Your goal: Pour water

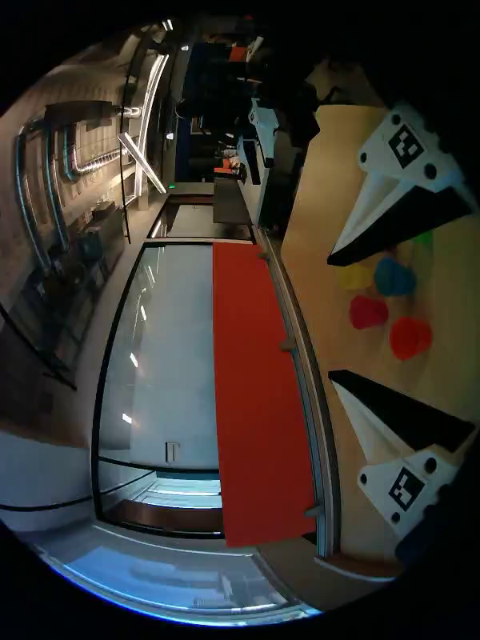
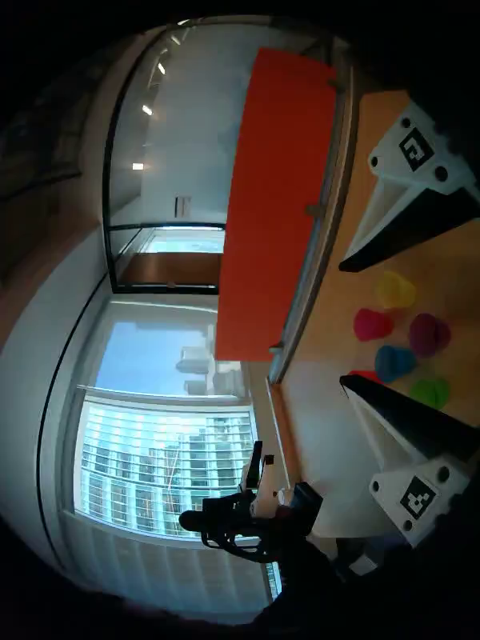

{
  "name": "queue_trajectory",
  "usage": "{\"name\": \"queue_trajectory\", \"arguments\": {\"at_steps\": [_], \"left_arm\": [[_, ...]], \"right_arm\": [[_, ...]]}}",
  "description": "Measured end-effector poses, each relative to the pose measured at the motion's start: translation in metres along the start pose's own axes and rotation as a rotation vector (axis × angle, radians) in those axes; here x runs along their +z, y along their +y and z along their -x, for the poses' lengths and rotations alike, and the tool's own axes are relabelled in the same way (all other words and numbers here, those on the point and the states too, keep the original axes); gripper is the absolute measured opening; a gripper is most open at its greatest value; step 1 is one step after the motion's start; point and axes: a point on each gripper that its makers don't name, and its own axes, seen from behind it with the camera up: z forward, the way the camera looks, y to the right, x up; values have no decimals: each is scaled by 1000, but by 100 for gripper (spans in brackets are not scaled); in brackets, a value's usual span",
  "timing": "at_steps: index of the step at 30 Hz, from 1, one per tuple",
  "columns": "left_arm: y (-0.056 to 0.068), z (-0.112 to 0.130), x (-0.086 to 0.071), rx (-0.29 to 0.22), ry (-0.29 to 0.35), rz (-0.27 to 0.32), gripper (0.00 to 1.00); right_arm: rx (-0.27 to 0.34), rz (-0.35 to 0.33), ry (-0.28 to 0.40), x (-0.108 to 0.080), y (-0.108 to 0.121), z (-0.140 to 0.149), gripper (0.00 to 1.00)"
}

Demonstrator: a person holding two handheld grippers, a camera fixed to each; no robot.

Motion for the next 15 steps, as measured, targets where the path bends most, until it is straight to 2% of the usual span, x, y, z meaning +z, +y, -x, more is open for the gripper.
{"name": "queue_trajectory", "arguments": {"at_steps": [6, 15], "left_arm": [[3, 10, 4, 21, -30, 28, 97], [6, 26, 14, 42, -75, 63, 97]], "right_arm": [[-13, -32, -20, 2, -7, 4, 100], [-38, -102, -84, 4, -23, 25, 100]]}}
